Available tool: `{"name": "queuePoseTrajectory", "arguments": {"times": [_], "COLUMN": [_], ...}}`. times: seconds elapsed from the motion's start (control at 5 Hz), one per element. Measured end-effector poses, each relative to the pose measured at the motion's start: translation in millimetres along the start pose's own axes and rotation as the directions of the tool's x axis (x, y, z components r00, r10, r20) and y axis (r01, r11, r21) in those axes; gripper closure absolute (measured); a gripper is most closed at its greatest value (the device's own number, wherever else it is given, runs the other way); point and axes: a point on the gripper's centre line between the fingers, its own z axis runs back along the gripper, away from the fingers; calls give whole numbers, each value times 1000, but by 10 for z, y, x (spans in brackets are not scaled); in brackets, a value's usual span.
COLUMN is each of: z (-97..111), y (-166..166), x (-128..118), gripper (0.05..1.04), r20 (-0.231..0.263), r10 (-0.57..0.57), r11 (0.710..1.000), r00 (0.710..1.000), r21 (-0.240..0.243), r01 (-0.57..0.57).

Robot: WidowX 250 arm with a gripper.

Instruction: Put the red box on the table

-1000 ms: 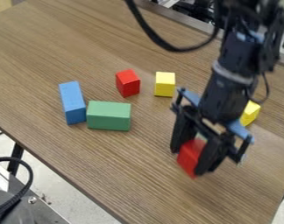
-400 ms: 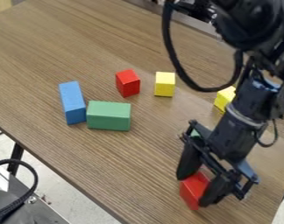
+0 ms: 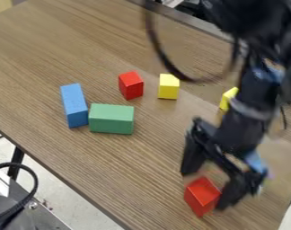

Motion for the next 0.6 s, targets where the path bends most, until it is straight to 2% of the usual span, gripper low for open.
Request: {"name": "queuePoseTrajectory", "arguments": {"times": [0.2,0.4,0.6], "z": [456,746,691], "y": [83,186,268], "x": [-95,-212,-131], "gripper": [85,85,85], "r20": [173,241,190], "r10": [29,77,148], "r11": [999,996,985], "r00": [985,967,971], "r21": [8,27,62], "r01": [-31,-86,-162]}}
